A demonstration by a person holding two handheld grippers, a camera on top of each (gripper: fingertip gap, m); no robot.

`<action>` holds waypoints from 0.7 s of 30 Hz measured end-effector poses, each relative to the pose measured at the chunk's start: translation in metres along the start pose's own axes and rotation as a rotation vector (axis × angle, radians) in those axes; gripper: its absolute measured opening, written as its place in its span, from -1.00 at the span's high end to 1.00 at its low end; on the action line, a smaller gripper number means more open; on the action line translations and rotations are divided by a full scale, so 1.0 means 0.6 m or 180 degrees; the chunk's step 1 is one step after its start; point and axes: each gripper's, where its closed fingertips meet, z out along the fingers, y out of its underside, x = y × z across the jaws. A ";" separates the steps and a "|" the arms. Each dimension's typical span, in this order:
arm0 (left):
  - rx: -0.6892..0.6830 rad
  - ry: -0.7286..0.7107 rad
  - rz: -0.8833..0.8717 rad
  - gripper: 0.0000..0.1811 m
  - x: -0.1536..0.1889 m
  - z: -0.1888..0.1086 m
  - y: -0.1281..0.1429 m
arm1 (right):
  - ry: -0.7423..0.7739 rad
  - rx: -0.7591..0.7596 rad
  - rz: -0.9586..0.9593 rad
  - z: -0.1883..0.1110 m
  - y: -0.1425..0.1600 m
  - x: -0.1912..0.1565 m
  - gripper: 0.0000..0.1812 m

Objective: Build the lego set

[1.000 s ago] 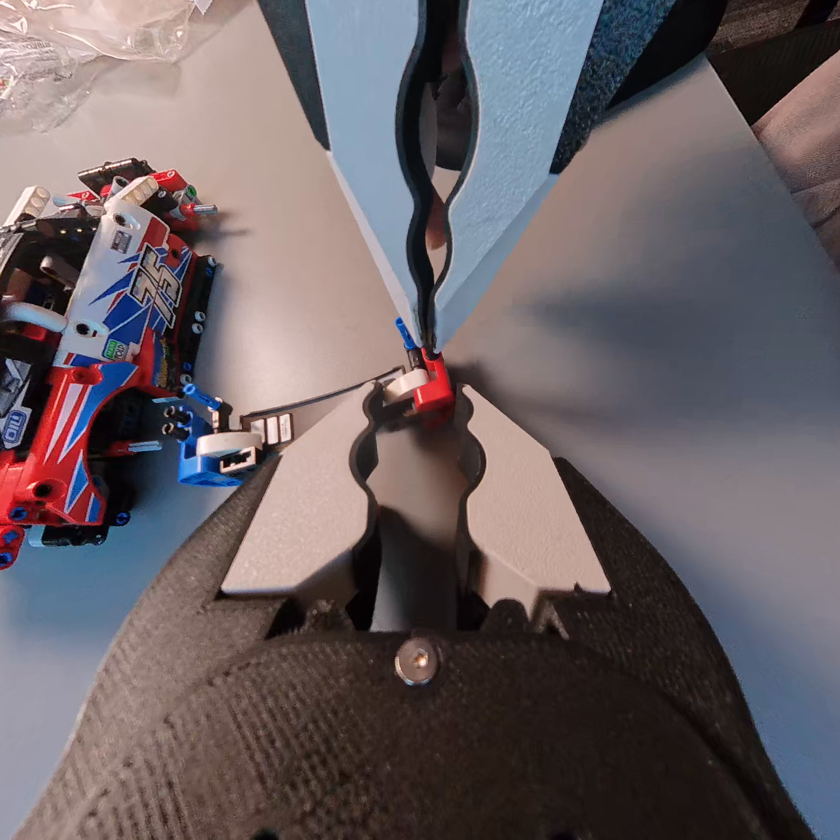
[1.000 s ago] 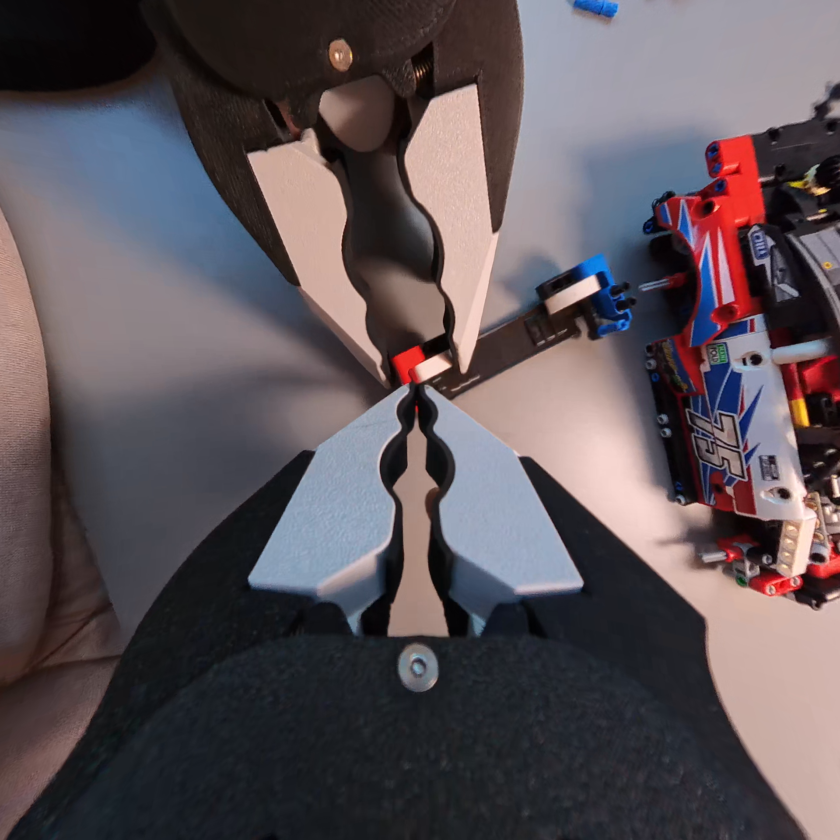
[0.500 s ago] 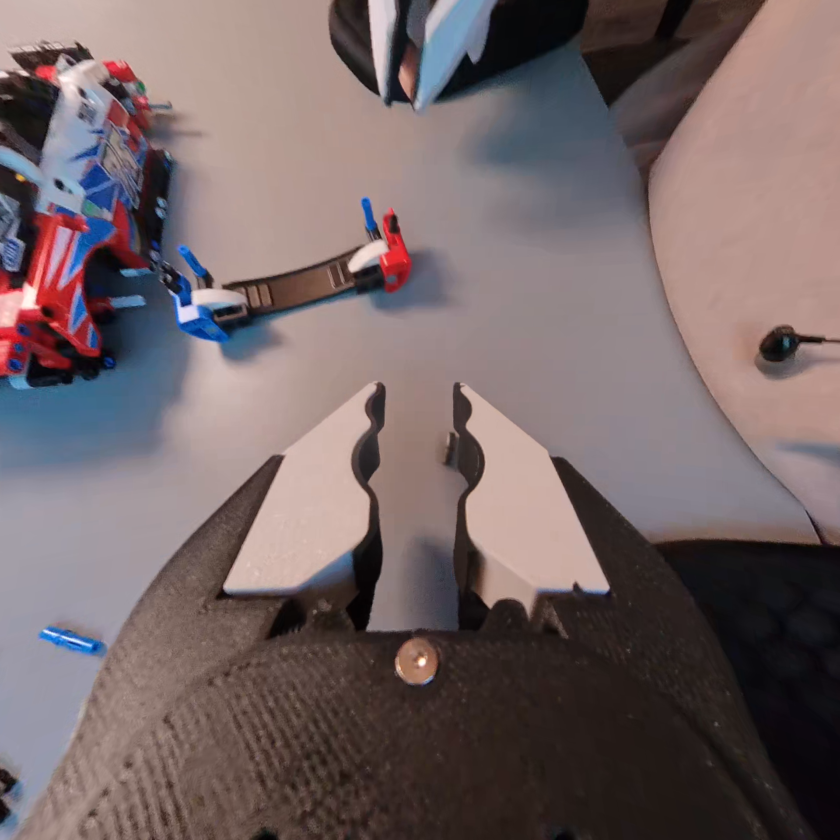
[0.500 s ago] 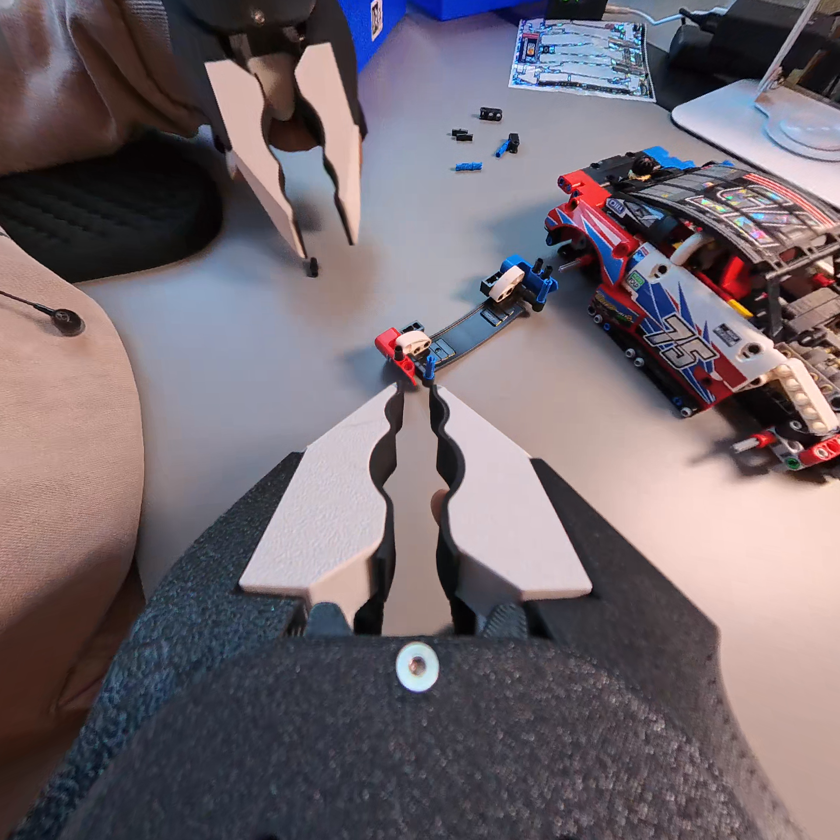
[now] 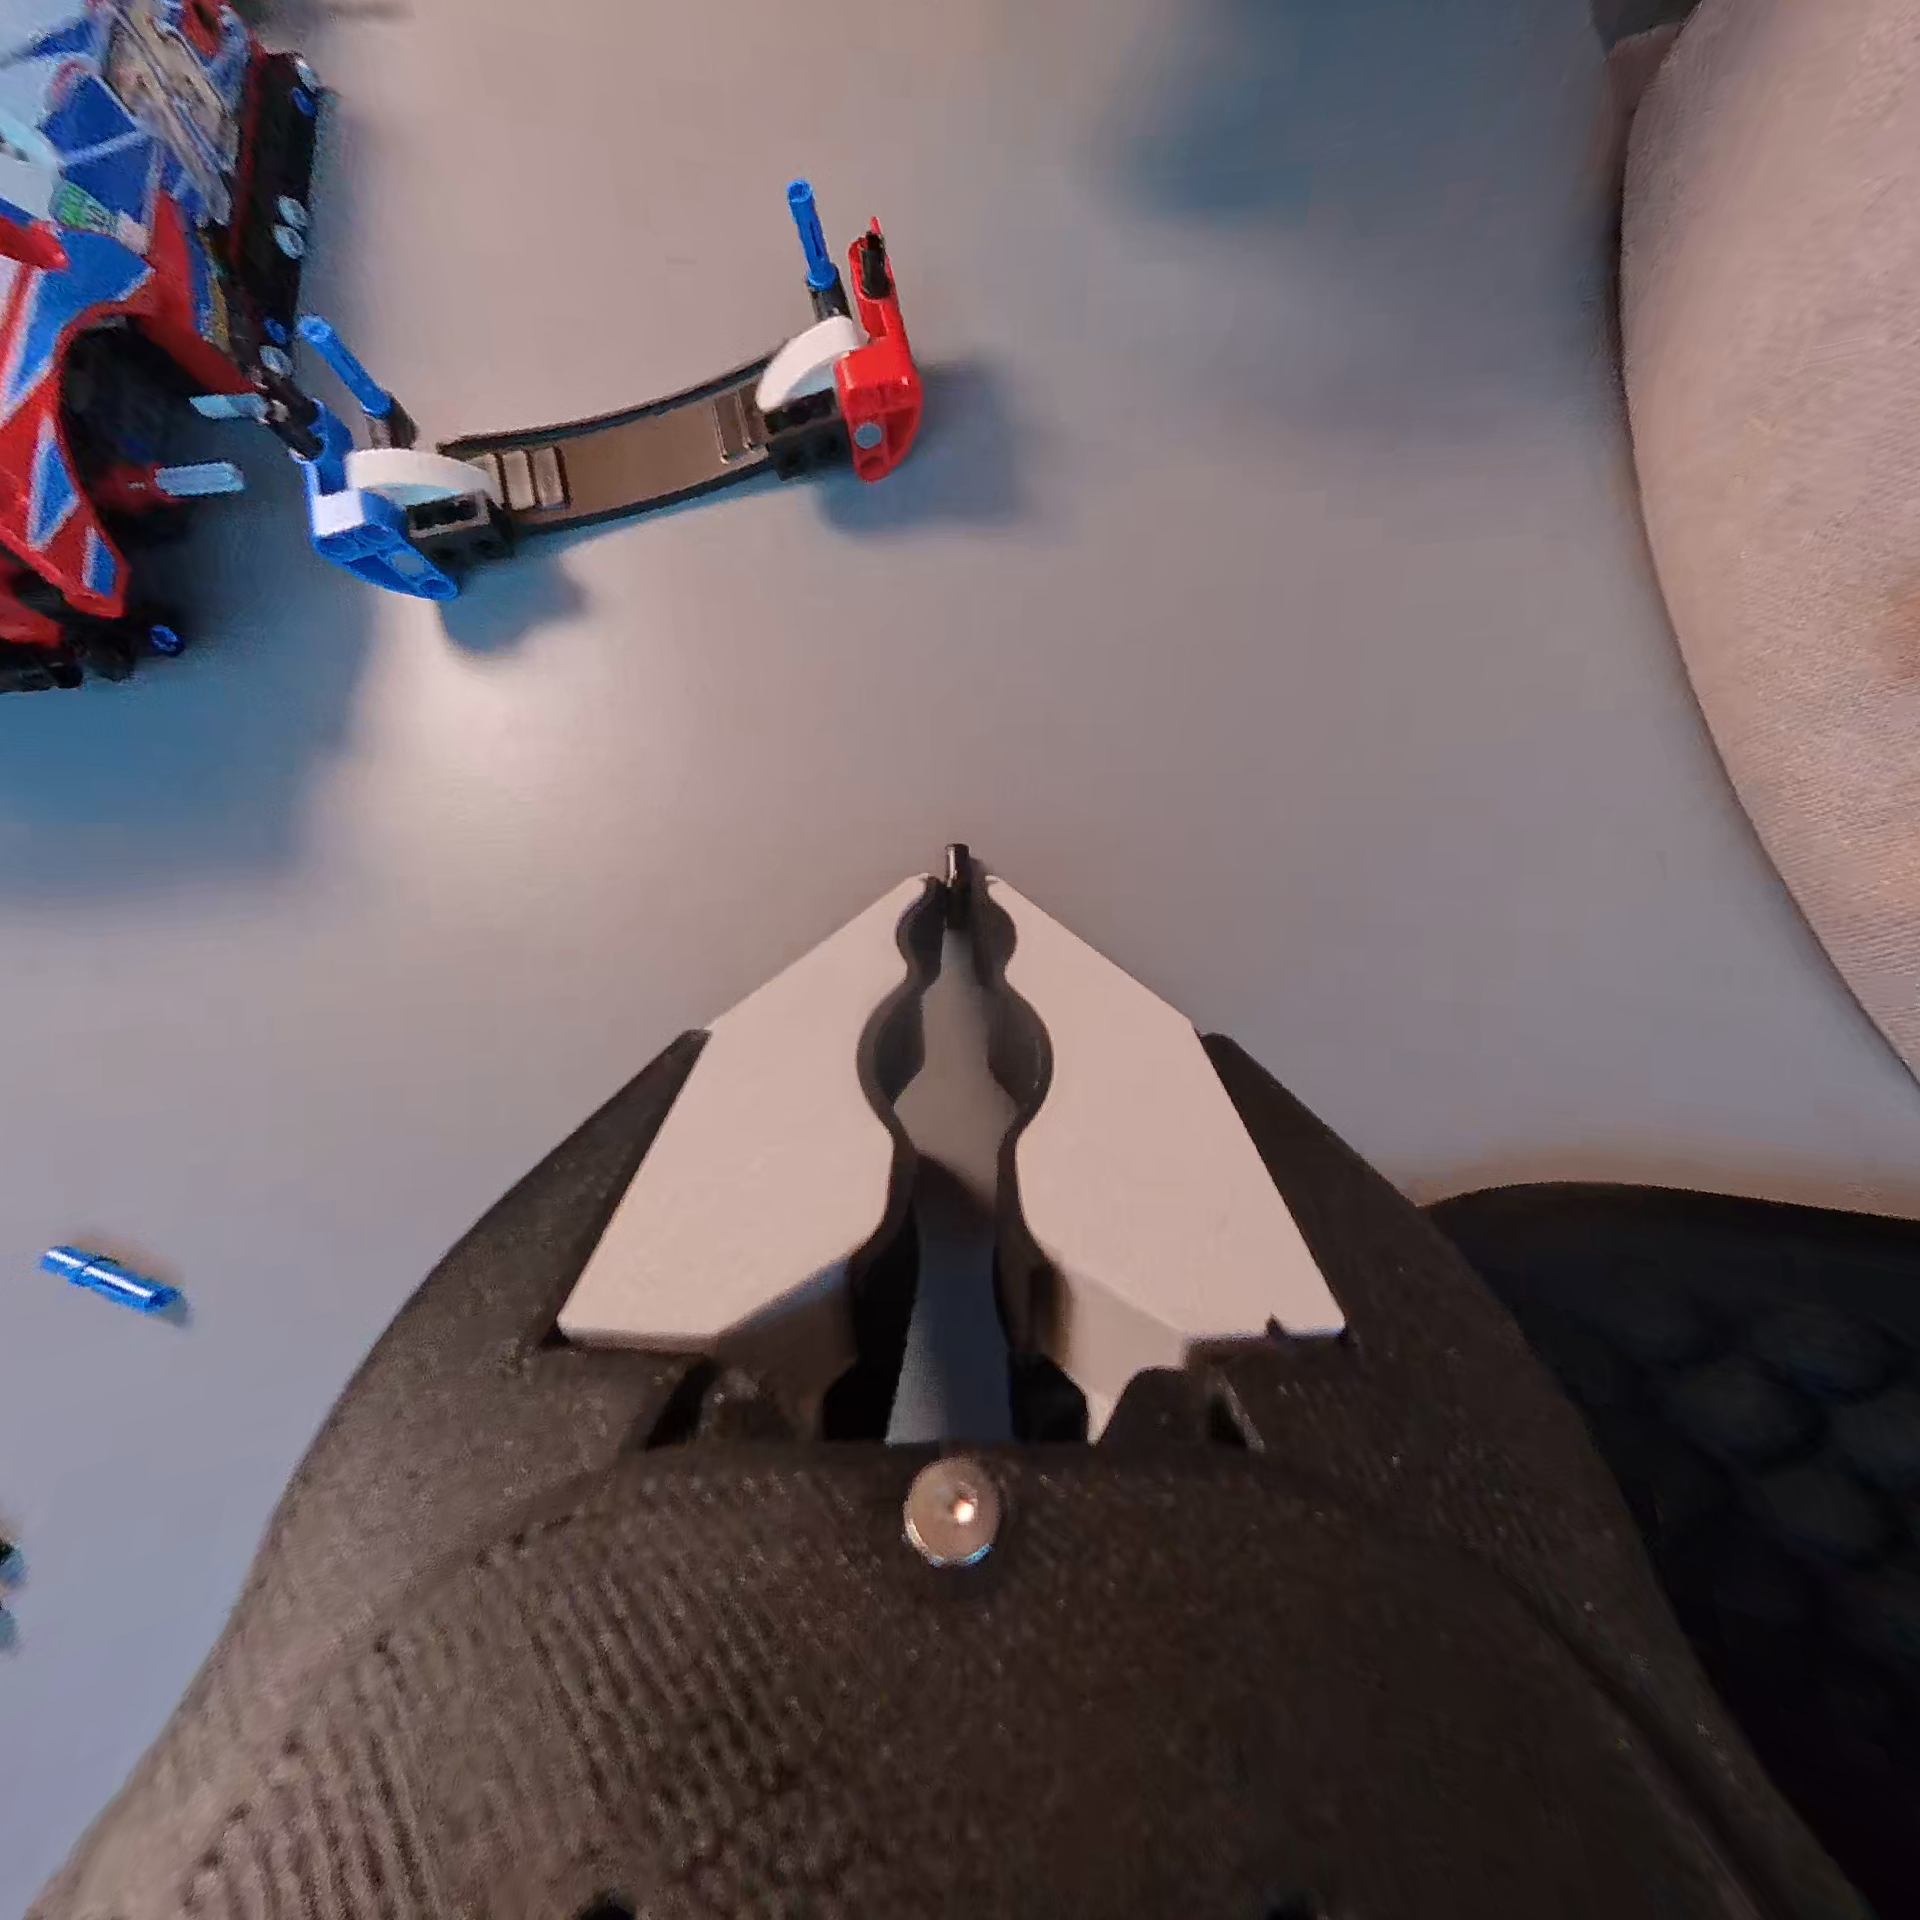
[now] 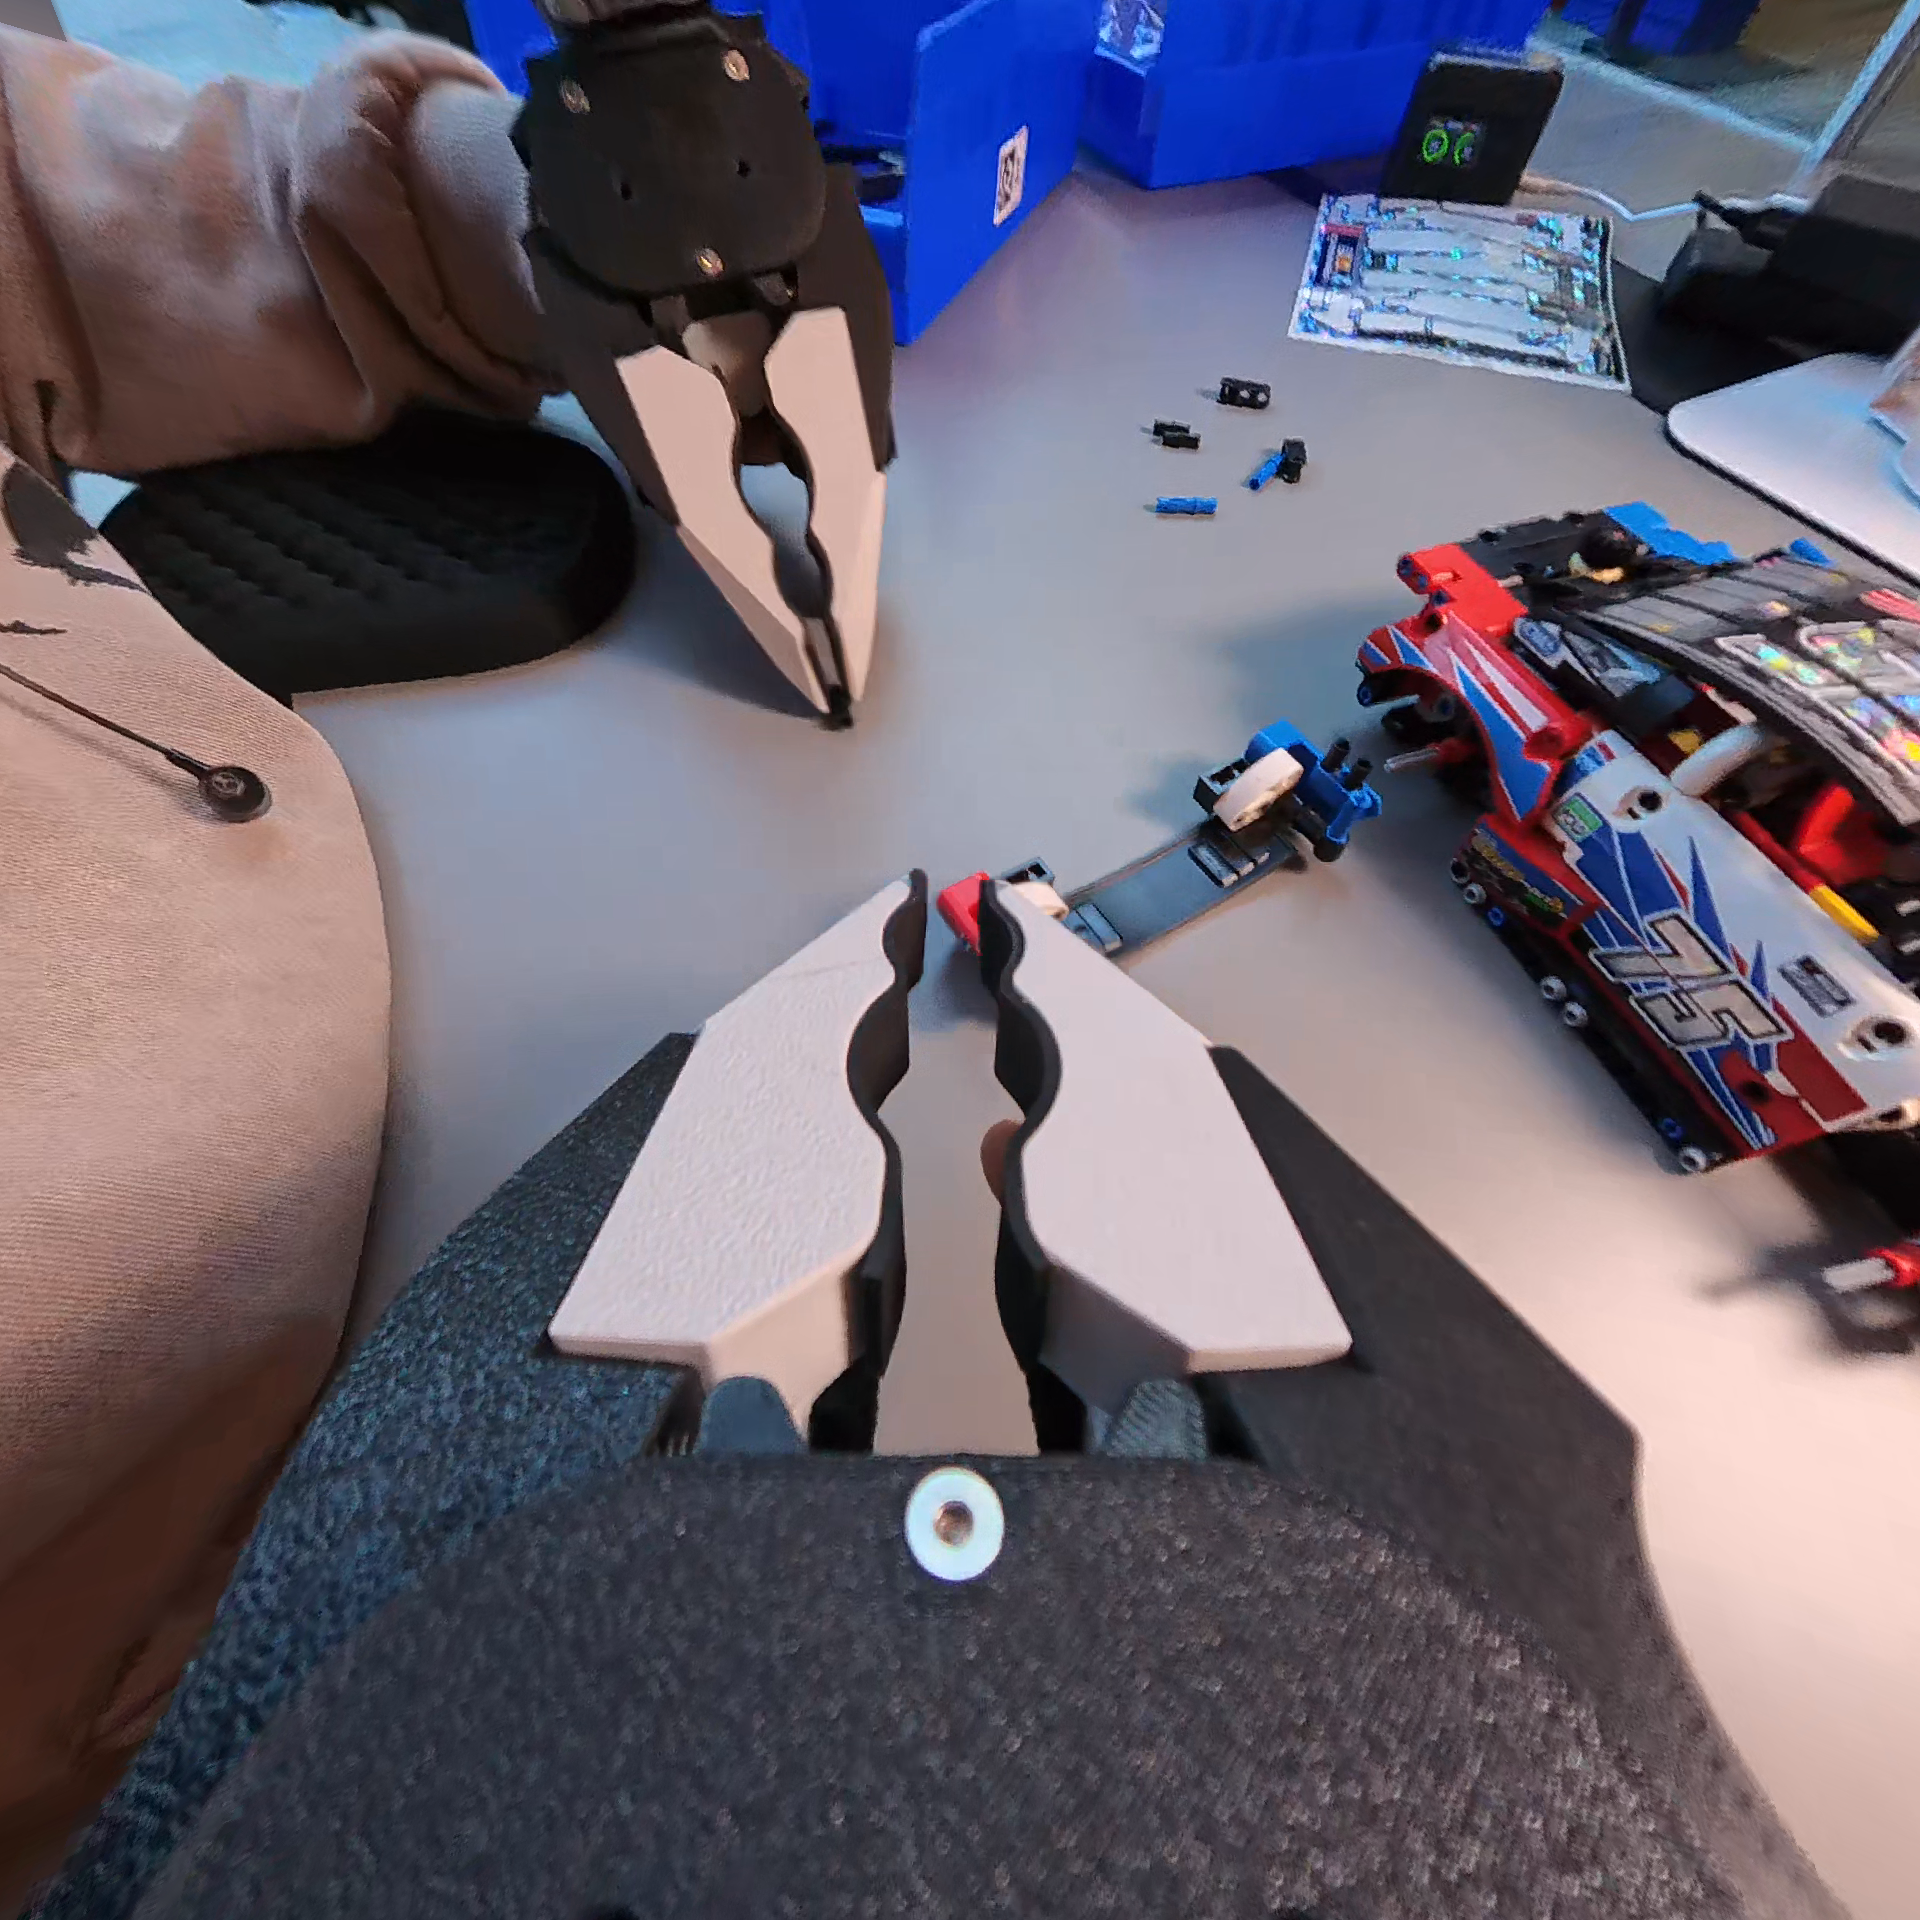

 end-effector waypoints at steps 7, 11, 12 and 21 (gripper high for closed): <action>0.1538 0.0759 -0.0343 0.98 0.041 -0.044 -0.142 | -0.0030 0.0385 -0.1472 0.020 -0.068 -0.075 0.80; 0.1777 0.1198 -0.0469 0.98 0.059 -0.052 -0.180 | -0.0063 0.0389 -0.1944 0.027 -0.087 -0.095 0.80; 0.1793 0.1275 -0.0490 0.98 0.063 -0.051 -0.185 | -0.0051 0.0362 -0.2021 0.029 -0.087 -0.095 0.81; 0.1917 0.1539 -0.0822 0.98 0.062 -0.049 -0.199 | 0.0111 0.0435 -0.2285 0.027 -0.089 -0.092 0.95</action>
